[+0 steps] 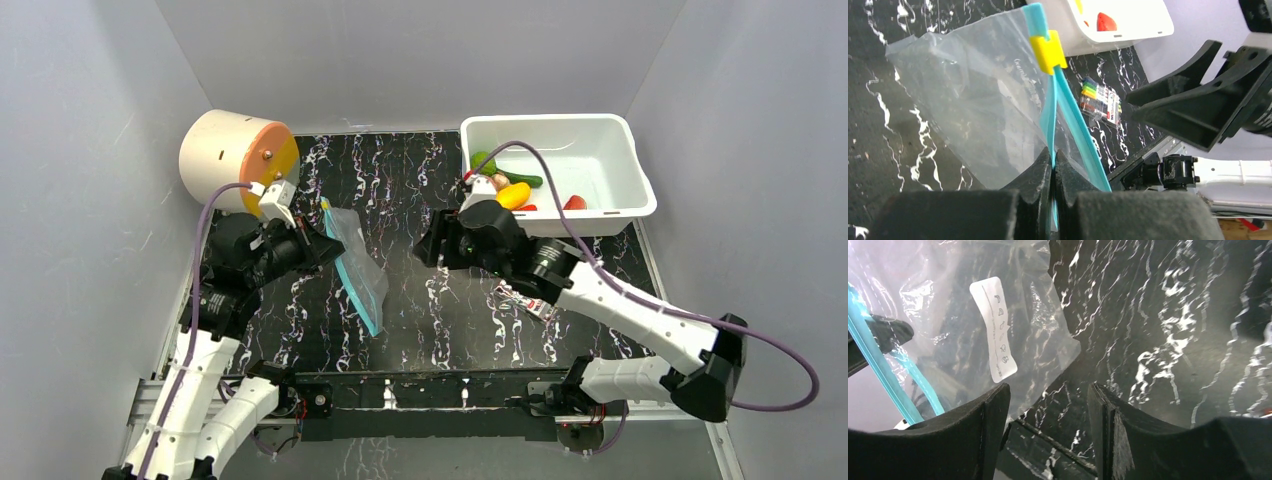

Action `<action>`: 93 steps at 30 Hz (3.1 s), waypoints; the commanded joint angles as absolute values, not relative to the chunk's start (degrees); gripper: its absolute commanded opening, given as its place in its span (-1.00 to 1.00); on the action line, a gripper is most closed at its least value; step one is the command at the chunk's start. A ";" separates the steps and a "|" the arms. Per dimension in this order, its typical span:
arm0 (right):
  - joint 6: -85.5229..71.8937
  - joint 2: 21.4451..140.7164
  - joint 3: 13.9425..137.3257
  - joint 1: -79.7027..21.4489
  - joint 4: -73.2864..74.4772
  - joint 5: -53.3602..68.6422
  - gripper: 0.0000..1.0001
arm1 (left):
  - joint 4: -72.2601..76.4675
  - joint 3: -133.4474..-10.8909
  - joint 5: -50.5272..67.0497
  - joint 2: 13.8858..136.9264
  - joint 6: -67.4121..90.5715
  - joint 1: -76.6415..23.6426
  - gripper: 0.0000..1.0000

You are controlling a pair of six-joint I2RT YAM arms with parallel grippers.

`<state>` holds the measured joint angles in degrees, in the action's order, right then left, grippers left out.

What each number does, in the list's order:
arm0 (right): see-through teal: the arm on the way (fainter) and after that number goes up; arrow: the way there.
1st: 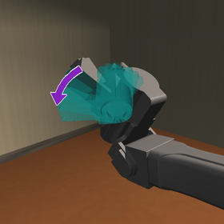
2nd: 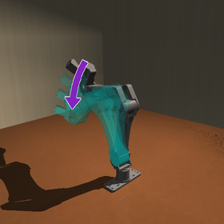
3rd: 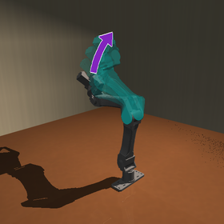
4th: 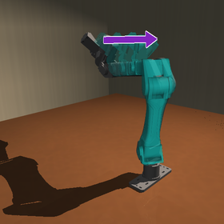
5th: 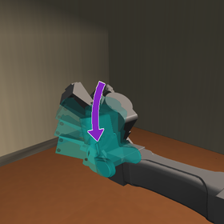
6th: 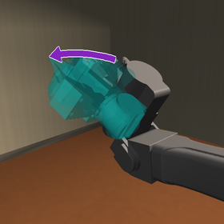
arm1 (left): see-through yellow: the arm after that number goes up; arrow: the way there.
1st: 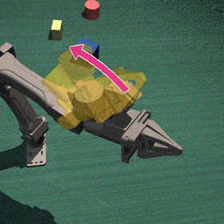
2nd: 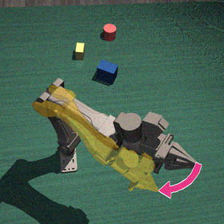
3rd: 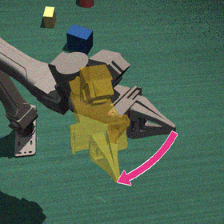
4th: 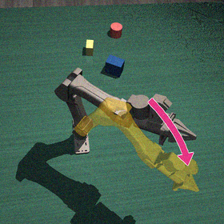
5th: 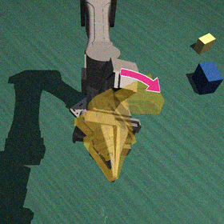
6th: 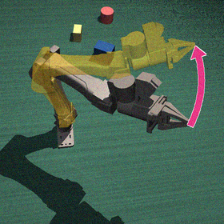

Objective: Place the food in the zip-top bag and seal the zipper
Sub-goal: Open the zipper of the food storage bag at the center of the board.

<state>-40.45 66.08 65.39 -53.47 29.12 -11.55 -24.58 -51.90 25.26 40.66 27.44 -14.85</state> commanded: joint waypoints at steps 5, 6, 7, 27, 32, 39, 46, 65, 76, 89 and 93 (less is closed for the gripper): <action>-45.83 75.11 73.21 -59.97 22.38 -7.78 0.12 | -29.95 -55.02 25.02 43.43 31.24 -15.10 -1.00; -45.84 76.13 74.06 -60.67 21.70 -7.99 0.12 | -30.30 -55.04 24.98 43.77 31.28 -15.09 -1.00; -45.82 77.14 74.99 -61.52 21.20 -8.07 0.12 | -30.64 -55.02 24.90 43.89 31.17 -15.08 -1.00; -38.00 90.38 92.45 -68.29 35.37 -21.90 -0.10 | -36.75 -60.27 28.29 47.42 29.41 -15.12 -1.00; -34.09 89.95 93.71 -68.21 37.59 -29.44 -0.84 | -41.55 -63.61 28.47 48.79 27.53 -15.10 -1.00; -31.51 85.94 88.24 -65.01 34.88 -31.23 -1.00 | -40.85 -64.34 27.49 49.80 25.62 -15.08 -0.97; -34.53 81.58 80.98 -59.80 30.65 -26.67 -1.00 | -45.10 -69.30 20.60 59.37 19.66 -15.11 -0.96; -42.37 81.96 78.54 -59.19 14.18 -24.95 -1.00 | -24.56 -62.47 30.56 59.24 24.44 -15.16 0.12; -42.56 77.30 70.23 -55.33 22.41 -30.83 -1.00 | -29.24 -66.58 9.43 56.70 15.48 -15.13 -1.00; -37.41 79.37 68.24 -54.82 14.39 -20.29 -0.68 | -22.95 -65.14 15.31 57.90 11.47 -15.13 -1.00; -32.36 80.27 71.98 -54.64 12.92 -17.08 -0.35 | -21.61 -63.18 16.34 57.49 9.43 -15.14 -1.00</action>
